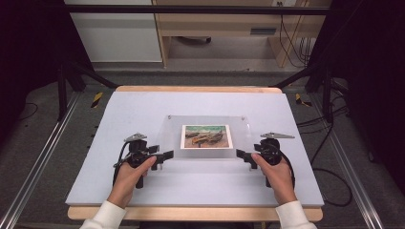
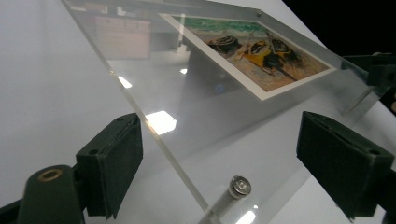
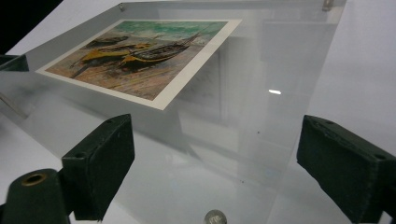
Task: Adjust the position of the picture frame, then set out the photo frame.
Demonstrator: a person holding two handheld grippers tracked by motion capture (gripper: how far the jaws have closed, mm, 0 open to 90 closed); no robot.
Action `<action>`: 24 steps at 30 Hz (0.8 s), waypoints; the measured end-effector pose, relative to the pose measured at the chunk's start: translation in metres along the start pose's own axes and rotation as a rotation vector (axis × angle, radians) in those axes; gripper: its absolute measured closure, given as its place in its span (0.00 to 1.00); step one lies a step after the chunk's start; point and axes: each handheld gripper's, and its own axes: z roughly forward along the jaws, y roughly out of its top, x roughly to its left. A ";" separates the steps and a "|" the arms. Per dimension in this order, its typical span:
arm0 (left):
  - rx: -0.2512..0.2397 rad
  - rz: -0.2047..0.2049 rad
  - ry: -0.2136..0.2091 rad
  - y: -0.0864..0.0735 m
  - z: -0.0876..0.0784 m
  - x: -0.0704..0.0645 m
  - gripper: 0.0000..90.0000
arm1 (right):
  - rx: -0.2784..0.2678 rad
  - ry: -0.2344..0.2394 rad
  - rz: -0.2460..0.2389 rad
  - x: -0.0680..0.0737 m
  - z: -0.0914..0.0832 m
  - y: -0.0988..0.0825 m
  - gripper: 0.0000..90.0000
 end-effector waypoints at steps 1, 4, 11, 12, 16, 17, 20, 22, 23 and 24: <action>0.000 -0.011 -0.014 -0.001 0.001 0.000 0.16 | 0.000 0.000 0.000 0.000 0.000 0.000 0.11; 0.001 -0.018 -0.032 -0.001 0.002 0.001 0.16 | 0.004 0.006 0.008 0.000 0.000 -0.001 0.10; -0.006 -0.020 -0.045 -0.002 0.003 0.002 0.17 | 0.021 0.076 0.075 -0.005 0.001 -0.003 0.12; -0.008 -0.019 -0.045 -0.002 0.003 0.002 0.17 | 0.018 0.079 0.078 -0.005 0.002 -0.004 0.12; -0.011 -0.017 -0.043 -0.002 0.003 0.002 0.18 | 0.021 0.075 0.081 -0.004 0.003 -0.004 0.12; -0.011 -0.017 -0.042 -0.002 0.003 0.002 0.18 | 0.021 0.075 0.081 -0.004 0.003 -0.004 0.12; -0.006 -0.025 -0.034 -0.001 0.001 0.003 0.22 | 0.025 0.071 0.079 -0.004 0.003 -0.003 0.12; 0.004 -0.023 -0.027 0.000 0.001 0.003 0.23 | 0.036 0.065 0.072 -0.002 0.003 -0.001 0.12; 0.004 -0.023 -0.027 0.000 0.001 0.003 0.23 | 0.036 0.065 0.072 -0.002 0.003 -0.001 0.12; 0.007 -0.023 -0.025 0.001 0.000 0.003 0.23 | 0.036 0.062 0.065 -0.002 0.004 -0.001 0.12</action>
